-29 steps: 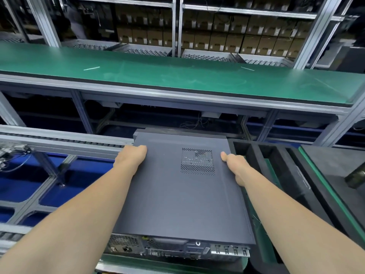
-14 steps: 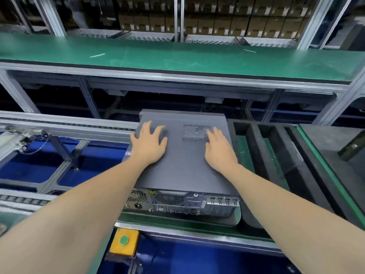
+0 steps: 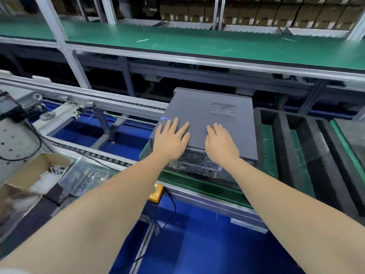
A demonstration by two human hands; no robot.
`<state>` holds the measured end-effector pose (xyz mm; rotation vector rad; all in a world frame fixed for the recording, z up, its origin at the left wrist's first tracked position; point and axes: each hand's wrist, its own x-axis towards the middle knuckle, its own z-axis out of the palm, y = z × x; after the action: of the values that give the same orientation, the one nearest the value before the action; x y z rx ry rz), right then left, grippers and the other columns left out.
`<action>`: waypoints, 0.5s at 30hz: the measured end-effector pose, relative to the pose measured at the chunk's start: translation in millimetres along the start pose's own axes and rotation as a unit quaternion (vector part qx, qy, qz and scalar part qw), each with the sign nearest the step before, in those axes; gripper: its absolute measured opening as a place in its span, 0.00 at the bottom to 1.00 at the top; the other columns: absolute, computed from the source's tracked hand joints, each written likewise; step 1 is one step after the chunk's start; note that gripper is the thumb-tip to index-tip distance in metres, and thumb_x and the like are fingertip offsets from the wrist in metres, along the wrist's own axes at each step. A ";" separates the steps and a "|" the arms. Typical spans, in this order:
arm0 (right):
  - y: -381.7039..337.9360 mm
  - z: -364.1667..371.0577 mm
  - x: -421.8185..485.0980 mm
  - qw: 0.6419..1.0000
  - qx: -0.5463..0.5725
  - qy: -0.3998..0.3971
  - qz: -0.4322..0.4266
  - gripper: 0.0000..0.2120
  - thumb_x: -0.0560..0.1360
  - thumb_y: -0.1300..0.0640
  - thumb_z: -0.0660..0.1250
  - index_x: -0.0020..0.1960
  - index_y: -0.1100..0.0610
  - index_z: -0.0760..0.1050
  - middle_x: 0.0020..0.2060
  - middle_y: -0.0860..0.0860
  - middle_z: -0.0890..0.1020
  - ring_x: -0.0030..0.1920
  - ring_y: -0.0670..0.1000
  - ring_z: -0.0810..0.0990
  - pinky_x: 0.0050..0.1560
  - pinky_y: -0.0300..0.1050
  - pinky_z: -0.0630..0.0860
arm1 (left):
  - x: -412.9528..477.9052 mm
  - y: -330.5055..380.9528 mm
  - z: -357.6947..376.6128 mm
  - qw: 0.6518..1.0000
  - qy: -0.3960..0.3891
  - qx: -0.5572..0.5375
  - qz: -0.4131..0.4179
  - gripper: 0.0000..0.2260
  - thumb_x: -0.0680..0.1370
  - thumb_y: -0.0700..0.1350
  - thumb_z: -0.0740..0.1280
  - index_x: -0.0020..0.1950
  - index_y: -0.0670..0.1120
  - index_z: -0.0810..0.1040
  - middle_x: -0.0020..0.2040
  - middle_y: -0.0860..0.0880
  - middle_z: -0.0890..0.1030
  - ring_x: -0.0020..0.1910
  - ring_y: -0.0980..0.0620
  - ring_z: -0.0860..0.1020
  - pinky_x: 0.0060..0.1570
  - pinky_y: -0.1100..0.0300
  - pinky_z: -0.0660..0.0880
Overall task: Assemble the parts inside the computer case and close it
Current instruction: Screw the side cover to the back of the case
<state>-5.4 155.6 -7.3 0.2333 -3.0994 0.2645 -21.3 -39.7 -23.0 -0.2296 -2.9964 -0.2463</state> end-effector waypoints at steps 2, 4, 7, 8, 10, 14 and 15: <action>-21.4 9.2 -7.7 0.999 -0.013 0.021 -0.034 0.26 0.88 0.51 0.46 0.85 0.57 0.53 0.84 0.58 0.55 0.84 0.57 0.52 0.83 0.53 0.50 | -19.4 -0.6 4.2 0.999 0.033 -0.029 0.018 0.24 0.85 0.60 0.42 0.82 0.61 0.55 0.83 0.50 0.54 0.82 0.47 0.51 0.79 0.47 0.47; -43.8 19.1 -19.0 0.997 -0.042 0.048 -0.038 0.27 0.88 0.48 0.46 0.85 0.55 0.54 0.84 0.57 0.56 0.84 0.56 0.53 0.83 0.53 0.51 | -41.5 -8.3 10.1 0.996 0.065 -0.051 0.044 0.23 0.86 0.58 0.45 0.82 0.60 0.54 0.83 0.50 0.53 0.82 0.48 0.50 0.79 0.49 0.46; -84.1 36.0 -39.3 0.994 -0.030 0.088 -0.049 0.31 0.86 0.45 0.50 0.85 0.57 0.53 0.84 0.57 0.55 0.84 0.56 0.51 0.83 0.56 0.49 | -77.4 -27.3 23.5 0.989 0.103 -0.066 0.080 0.27 0.85 0.53 0.51 0.83 0.57 0.47 0.84 0.51 0.46 0.82 0.50 0.44 0.80 0.46 0.45; -98.6 42.4 -44.6 0.994 -0.017 0.097 -0.054 0.32 0.85 0.46 0.51 0.85 0.58 0.51 0.84 0.57 0.52 0.84 0.56 0.48 0.83 0.57 0.47 | -88.1 -34.5 26.7 0.989 0.097 -0.085 0.078 0.29 0.84 0.52 0.53 0.83 0.55 0.44 0.84 0.53 0.43 0.82 0.51 0.43 0.80 0.45 0.46; -127.9 55.8 -53.4 0.993 0.027 0.097 -0.066 0.34 0.83 0.52 0.56 0.85 0.58 0.48 0.85 0.57 0.45 0.84 0.57 0.41 0.82 0.58 0.44 | -107.3 -53.2 32.1 0.993 0.058 -0.077 0.067 0.33 0.82 0.54 0.56 0.84 0.54 0.45 0.83 0.54 0.42 0.82 0.52 0.45 0.79 0.45 0.48; -191.5 87.6 -73.5 0.974 0.169 -0.010 -0.151 0.28 0.80 0.61 0.65 0.79 0.53 0.68 0.84 0.56 0.55 0.83 0.58 0.55 0.80 0.54 0.56 | -151.8 -110.8 45.9 0.988 0.011 -0.120 -0.098 0.24 0.77 0.46 0.63 0.74 0.49 0.68 0.75 0.47 0.66 0.68 0.43 0.73 0.63 0.50 0.71; -210.5 99.0 -77.8 0.967 0.197 -0.049 -0.151 0.26 0.80 0.61 0.65 0.78 0.53 0.71 0.81 0.56 0.64 0.80 0.57 0.64 0.78 0.54 0.61 | -163.5 -131.3 48.9 0.976 0.014 -0.147 -0.159 0.21 0.77 0.43 0.63 0.71 0.47 0.71 0.69 0.47 0.71 0.61 0.43 0.76 0.58 0.50 0.73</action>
<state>102.3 -55.0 -72.4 0.7386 -3.0102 0.8767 112.3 -182.3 -113.2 0.2302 -2.9438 -0.7191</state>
